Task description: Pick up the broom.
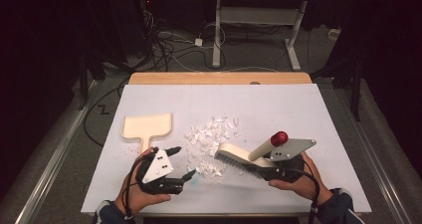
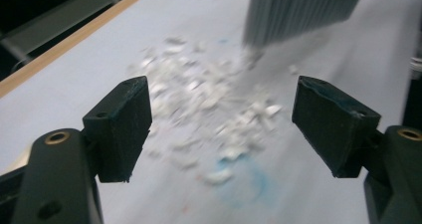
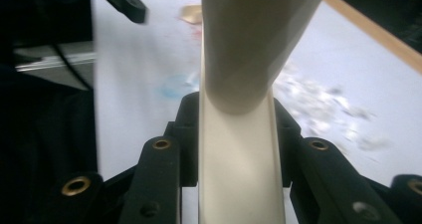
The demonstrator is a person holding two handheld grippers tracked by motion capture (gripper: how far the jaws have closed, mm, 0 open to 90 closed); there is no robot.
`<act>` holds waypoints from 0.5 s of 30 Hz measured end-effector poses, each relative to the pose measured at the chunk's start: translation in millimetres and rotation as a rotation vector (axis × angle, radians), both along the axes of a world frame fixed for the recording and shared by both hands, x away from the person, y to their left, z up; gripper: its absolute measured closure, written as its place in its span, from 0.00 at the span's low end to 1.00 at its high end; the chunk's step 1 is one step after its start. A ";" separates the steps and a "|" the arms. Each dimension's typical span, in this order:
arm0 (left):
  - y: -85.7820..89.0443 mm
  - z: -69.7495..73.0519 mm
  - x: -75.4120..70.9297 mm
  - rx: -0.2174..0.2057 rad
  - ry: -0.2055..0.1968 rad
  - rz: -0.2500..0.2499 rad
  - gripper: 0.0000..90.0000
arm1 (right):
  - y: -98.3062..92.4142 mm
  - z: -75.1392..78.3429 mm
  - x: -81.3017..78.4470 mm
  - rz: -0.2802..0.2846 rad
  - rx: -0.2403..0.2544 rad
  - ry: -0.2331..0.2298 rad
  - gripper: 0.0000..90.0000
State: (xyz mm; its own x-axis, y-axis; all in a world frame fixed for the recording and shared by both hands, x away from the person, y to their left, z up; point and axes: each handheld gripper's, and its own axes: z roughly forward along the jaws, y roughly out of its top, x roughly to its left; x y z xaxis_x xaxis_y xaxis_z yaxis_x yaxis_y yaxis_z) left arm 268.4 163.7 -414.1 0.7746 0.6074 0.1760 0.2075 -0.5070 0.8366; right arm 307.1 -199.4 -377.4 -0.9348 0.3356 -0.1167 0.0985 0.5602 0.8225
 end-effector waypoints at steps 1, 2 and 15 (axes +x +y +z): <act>6.8 -3.0 -1.0 0.003 -0.003 0.030 0.23 | -2.9 0.7 1.3 -0.013 0.001 0.007 0.76; 13.0 -6.1 -2.0 0.001 0.001 0.049 0.23 | -5.6 1.1 2.4 -0.024 0.002 0.008 0.76; 50.6 -43.8 -21.4 0.085 0.044 0.220 0.25 | -29.2 2.6 15.7 -0.176 -0.021 -0.037 0.76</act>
State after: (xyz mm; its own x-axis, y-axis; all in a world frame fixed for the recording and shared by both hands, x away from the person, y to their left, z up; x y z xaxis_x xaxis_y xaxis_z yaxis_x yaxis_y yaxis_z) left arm 247.0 214.3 -457.9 0.6334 0.7468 0.2030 0.3556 -0.5138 0.7807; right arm 322.8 -228.5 -374.9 -0.8567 0.4908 -0.1586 0.1666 0.5543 0.8155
